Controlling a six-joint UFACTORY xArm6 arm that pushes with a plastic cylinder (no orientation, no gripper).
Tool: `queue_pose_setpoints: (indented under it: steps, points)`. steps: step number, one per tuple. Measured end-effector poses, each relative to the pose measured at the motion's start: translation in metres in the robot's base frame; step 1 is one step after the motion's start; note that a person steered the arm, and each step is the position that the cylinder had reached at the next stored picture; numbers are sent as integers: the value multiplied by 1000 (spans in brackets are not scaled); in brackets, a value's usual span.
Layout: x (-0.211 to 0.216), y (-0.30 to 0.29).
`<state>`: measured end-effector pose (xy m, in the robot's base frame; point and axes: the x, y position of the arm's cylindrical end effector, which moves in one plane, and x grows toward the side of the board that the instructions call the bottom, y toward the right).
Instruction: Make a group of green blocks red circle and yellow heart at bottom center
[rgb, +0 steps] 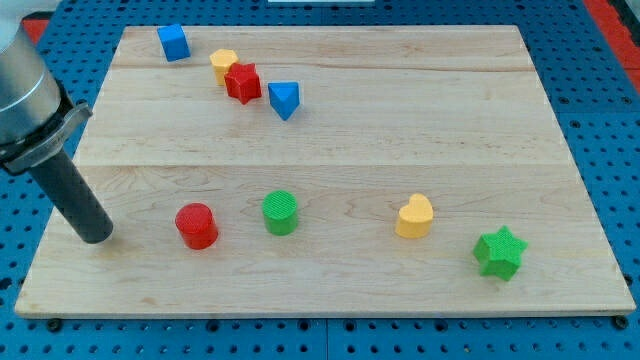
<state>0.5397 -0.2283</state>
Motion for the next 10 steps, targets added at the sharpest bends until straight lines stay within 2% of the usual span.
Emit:
queue_pose_setpoints:
  steps: [1, 2, 4, 7, 9, 10]
  points:
    - [-26, 69]
    - [-30, 122]
    - [-29, 134]
    - [27, 76]
    - [13, 157]
    - [14, 87]
